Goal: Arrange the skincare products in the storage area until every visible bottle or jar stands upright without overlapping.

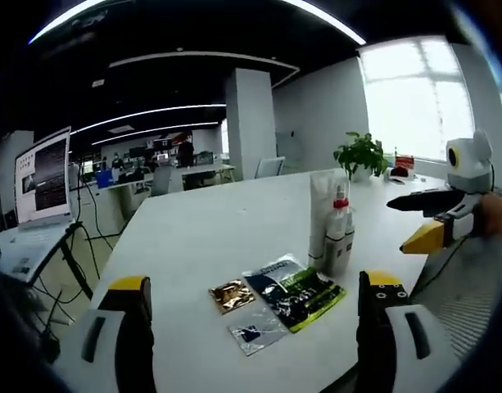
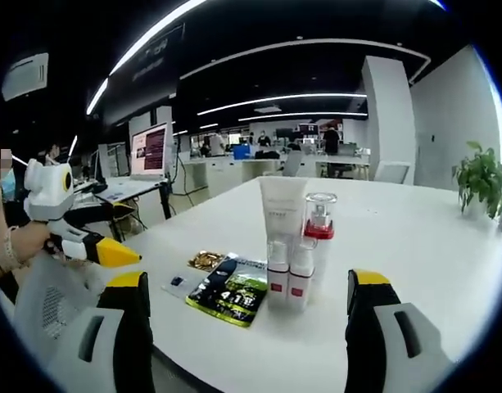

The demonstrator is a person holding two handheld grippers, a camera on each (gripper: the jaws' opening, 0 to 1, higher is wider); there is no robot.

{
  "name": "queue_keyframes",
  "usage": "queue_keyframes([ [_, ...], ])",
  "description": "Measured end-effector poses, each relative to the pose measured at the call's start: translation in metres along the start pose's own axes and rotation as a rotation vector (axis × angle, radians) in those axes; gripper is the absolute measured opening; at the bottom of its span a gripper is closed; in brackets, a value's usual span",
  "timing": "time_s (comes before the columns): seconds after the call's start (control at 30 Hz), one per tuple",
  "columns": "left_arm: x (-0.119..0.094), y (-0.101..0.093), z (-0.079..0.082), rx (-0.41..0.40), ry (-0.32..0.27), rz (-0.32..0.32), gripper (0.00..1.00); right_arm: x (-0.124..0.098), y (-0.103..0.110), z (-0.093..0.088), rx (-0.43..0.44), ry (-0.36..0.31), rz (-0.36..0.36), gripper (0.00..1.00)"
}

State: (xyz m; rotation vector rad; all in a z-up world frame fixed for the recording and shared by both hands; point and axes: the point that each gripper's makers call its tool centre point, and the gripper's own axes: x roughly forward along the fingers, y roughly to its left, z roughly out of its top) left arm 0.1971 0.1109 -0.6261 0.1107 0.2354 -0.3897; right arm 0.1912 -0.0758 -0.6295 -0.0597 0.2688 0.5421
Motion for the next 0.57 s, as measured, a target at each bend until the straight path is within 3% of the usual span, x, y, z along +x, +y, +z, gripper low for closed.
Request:
queue_keyframes([
  [0.13,-0.001,0.003,-0.004,-0.013,0.018,0.021,0.99,0.000,0.005,0.000,0.011,0.001,0.028,1.00],
  [0.23,-0.001,0.000,-0.004,0.025,0.019,0.019,0.99,0.000,0.007,-0.002,-0.001,0.011,0.036,1.00],
  [0.3,-0.001,0.002,-0.006,0.067,0.030,0.034,0.99,0.000,0.008,0.001,-0.003,0.000,0.036,1.00],
  [0.57,0.001,0.011,-0.013,0.075,0.064,0.060,0.99,-0.001,0.004,0.003,0.005,-0.016,0.015,1.00],
])
